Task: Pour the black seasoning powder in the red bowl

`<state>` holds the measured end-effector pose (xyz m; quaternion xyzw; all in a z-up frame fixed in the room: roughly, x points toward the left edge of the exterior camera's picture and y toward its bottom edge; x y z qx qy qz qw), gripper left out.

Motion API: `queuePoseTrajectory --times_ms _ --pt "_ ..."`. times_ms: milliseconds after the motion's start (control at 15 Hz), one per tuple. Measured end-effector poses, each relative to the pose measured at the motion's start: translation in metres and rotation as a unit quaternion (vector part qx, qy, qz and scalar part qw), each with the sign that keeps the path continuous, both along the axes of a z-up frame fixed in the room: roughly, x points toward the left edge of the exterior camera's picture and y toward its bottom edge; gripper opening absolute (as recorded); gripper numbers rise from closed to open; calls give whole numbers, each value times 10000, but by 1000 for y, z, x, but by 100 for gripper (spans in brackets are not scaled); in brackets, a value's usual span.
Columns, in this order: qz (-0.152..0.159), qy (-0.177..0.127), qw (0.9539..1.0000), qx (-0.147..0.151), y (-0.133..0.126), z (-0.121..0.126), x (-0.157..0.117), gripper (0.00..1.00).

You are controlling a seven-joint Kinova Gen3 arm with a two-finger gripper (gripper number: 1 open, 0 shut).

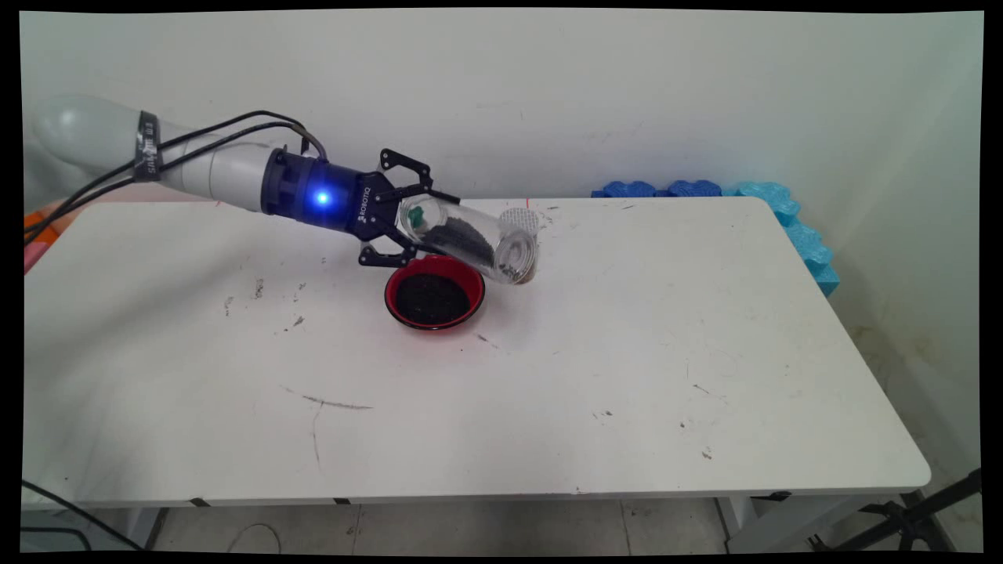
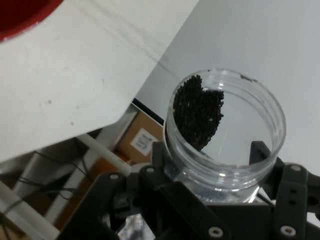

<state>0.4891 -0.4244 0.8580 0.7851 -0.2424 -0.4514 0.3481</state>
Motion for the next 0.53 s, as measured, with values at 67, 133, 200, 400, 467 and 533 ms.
queuePoseTrajectory --times_ms 67,133,200,400,467,533 --pt "-70 -92 9998 -145 0 0 0 0" --pt "-136 -173 9994 -273 -1 0 0 0" --pt "-224 -271 9984 -438 -1 0 0 0" --pt "-568 -605 9908 -1066 -1 1 -1 0" --pt "-693 -714 9864 -1310 -1 2 -2 0" --pt "-798 -805 9819 -1517 -2 3 -2 0"
